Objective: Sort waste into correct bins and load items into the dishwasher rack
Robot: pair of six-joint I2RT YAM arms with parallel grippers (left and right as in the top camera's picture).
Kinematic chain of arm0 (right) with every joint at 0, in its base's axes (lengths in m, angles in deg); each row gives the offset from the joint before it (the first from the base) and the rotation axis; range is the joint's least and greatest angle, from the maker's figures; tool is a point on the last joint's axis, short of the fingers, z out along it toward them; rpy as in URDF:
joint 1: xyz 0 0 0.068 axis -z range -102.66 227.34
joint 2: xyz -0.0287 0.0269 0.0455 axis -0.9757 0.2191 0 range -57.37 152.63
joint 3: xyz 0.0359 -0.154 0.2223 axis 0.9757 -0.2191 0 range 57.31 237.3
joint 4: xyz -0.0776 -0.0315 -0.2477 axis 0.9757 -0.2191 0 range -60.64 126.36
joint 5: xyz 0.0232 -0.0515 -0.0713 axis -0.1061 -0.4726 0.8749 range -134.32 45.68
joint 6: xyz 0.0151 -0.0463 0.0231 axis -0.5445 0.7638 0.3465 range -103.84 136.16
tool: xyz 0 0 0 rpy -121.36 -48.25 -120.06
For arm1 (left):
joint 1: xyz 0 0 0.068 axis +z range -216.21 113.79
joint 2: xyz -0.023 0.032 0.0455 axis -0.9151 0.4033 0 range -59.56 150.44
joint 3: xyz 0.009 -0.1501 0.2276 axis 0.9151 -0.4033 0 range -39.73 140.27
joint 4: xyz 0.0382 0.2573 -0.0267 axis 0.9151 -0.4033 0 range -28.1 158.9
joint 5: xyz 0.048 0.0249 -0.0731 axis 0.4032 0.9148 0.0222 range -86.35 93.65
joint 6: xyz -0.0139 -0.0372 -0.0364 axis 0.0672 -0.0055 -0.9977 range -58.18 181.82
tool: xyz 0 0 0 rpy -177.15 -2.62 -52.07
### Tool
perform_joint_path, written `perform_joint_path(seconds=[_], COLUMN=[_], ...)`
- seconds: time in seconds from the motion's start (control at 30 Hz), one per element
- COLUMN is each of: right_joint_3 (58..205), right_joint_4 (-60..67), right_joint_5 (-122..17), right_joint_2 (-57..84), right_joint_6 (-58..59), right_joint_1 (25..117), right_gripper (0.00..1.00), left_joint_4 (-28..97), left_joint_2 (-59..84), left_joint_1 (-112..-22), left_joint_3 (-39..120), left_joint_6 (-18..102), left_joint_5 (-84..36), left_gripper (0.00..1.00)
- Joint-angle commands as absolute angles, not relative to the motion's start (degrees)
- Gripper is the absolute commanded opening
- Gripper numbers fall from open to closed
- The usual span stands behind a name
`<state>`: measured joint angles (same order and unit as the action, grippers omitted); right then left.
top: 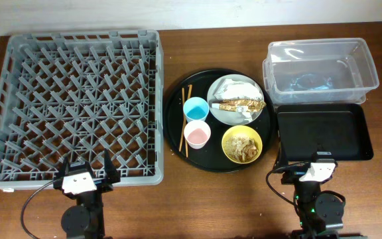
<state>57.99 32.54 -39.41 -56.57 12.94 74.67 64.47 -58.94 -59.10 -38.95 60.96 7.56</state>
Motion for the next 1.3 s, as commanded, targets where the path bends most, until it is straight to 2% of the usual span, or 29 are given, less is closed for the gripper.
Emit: perform_joint_path(seconds=[0.0,0.07,0.17,0.33,0.63,0.87,0.93,1.03,1.07,1.1,1.17,1.27], right_joint_3=[57.62,57.62,57.64,61.88,97.42,139.13,146.25,146.62,146.62,146.62,146.62,146.56], right_joint_4=[32.30,32.72,37.37,36.63,18.62,-10.91,-13.49,-12.48,-12.35,-12.31,-12.42,-12.53], right_joint_5=[-39.15,-39.23,-46.84,-54.05,-59.67,-61.29,-61.66,-67.82,-67.43,-66.80,-58.14,-48.50], right_joint_2=[-57.16,-57.16,-57.16,-54.34,-17.23,23.77,34.03,43.12,45.59,47.90,51.62,56.82], right_joint_6=[12.77,12.74,12.77,12.79,12.96,12.96,12.72,12.85,12.94,12.09,4.70,-1.07], right_joint_1=[74.40,74.40,74.40,74.40,74.34,69.53,67.91,67.54,67.54,67.54,67.15,63.23], right_gripper=[0.99,0.98,0.99,0.98,0.99,0.98,0.99,0.98,0.96,0.88,0.85,0.85], left_joint_4=[64.54,64.54,64.54,64.54,64.54,64.54,64.54,64.54,64.54,64.54,64.54,64.54], left_joint_2=[-58.90,-58.90,-58.90,-58.90,-58.90,-58.90,-58.87,-58.90,-58.90,-58.90,-58.90,-58.90], left_joint_1=[-58.97,-58.97,-58.97,-58.97,-58.97,-58.97,-58.97,-58.97,-58.97,-58.97,-58.97,-58.97], left_joint_3=[-39.21,-39.21,-39.21,-39.21,-39.21,-39.21,-39.21,-39.21,-39.21,-39.21,-39.21,-39.21], left_joint_6=[61.88,61.88,61.88,61.88,61.88,61.88,61.88,61.88,61.88,61.88,61.88,61.88], left_joint_5=[7.99,7.99,7.99,7.99,7.99,7.99,7.99,7.99,7.99,7.99,7.99,7.99], left_gripper=[0.99,0.99,0.99,0.99,0.99,0.99,0.99,0.99,0.99,0.99,0.99,0.99])
